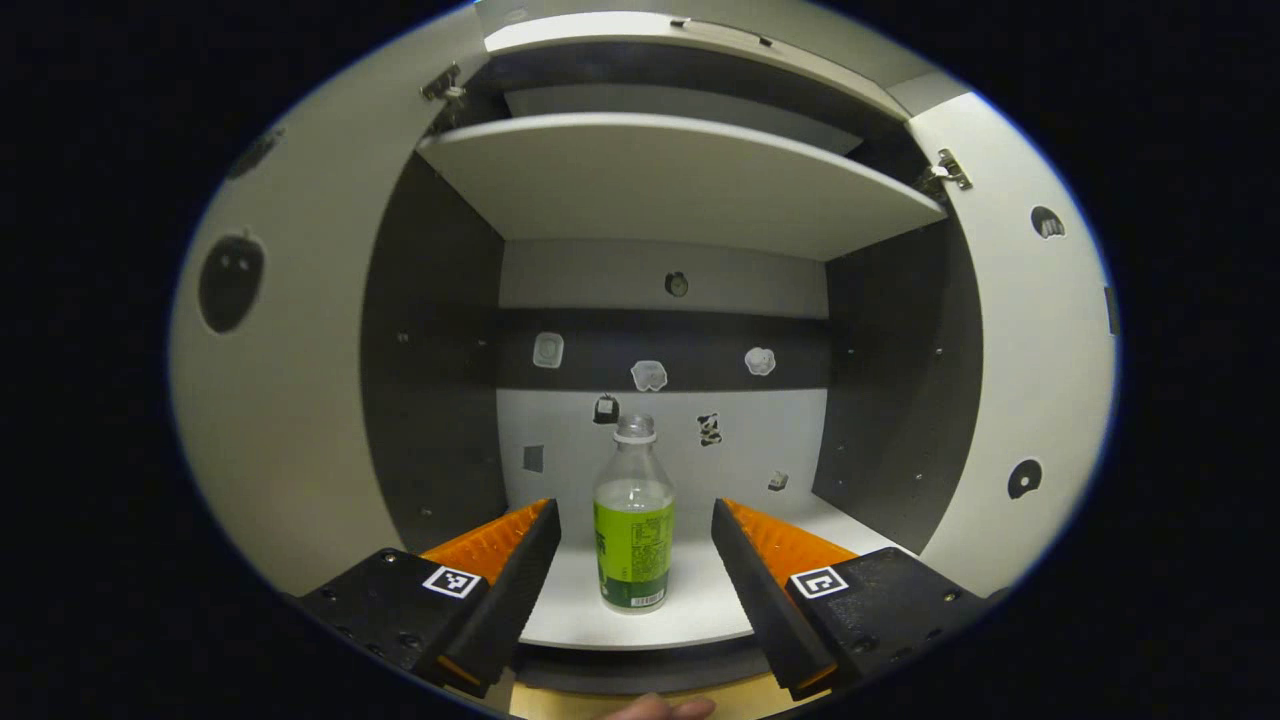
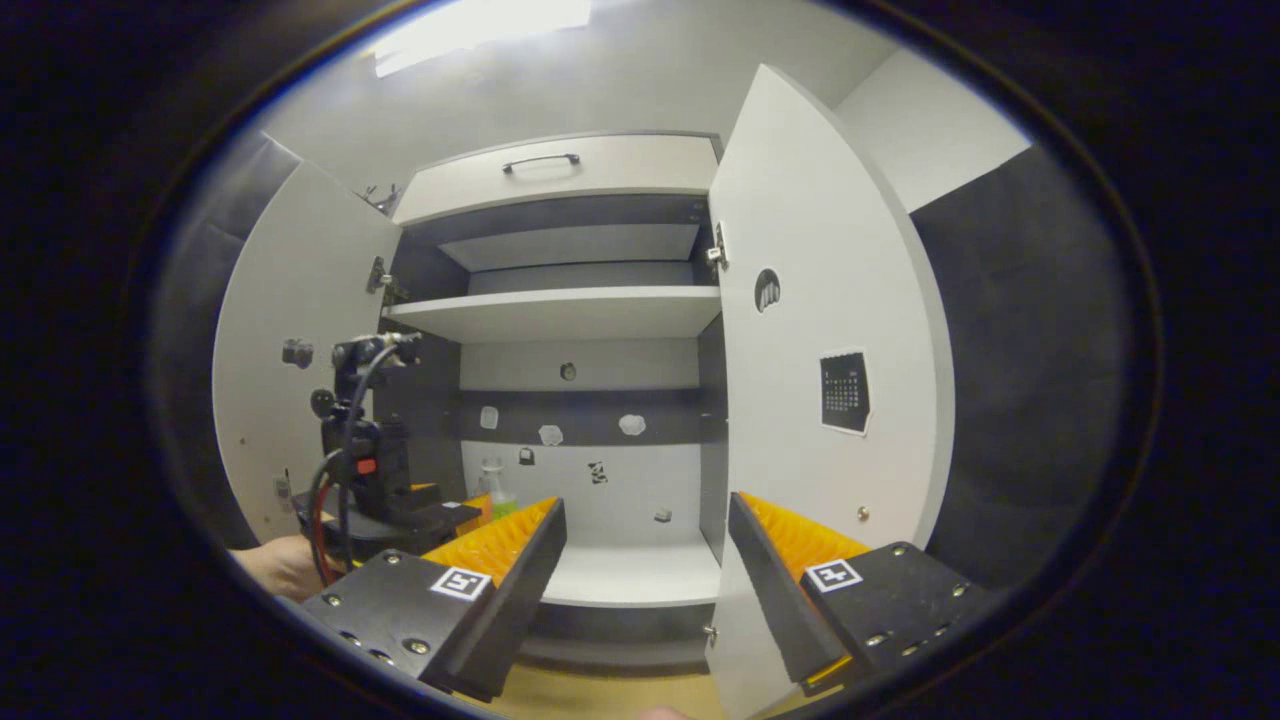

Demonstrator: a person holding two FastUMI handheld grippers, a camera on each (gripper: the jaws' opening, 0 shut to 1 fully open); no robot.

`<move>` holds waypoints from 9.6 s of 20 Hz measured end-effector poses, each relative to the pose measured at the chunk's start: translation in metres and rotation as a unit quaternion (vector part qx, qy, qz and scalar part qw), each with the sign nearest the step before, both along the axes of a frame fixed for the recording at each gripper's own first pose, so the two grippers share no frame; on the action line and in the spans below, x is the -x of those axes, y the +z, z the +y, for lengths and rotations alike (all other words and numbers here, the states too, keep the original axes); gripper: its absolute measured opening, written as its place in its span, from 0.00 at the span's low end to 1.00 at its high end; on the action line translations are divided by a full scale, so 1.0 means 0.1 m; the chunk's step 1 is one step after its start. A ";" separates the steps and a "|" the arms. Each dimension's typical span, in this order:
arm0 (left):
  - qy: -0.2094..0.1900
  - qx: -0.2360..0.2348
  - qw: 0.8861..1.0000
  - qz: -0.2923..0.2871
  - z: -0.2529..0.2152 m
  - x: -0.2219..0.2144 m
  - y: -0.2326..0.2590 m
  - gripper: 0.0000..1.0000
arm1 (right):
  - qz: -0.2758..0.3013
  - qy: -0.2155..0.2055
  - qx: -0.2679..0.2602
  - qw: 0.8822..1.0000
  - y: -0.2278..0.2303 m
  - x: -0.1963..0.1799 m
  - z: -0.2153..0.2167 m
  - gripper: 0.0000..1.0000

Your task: Grasp the bottle in the cabinet with the left hand and place it on the coaster, then close the right door with the right hand and the left door with the left hand.

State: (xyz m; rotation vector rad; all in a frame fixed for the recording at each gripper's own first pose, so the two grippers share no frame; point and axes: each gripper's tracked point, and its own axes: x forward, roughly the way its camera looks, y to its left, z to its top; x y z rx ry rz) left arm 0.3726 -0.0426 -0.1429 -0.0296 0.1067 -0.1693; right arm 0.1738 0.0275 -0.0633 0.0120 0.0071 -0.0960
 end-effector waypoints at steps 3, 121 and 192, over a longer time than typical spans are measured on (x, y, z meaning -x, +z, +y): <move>0.009 -0.001 1.000 0.010 -0.01 -0.30 -0.21 0.97 | -0.013 0.000 -0.007 1.000 0.07 0.03 -0.01 0.99; -0.124 -0.037 0.991 -0.035 0.29 3.49 0.16 0.98 | 0.037 -0.099 -0.002 0.994 -0.09 0.94 -3.06 0.99; 0.108 -0.015 0.993 0.041 2.80 3.02 -0.14 0.98 | 0.051 0.055 -0.010 0.997 -0.37 0.65 -0.62 0.94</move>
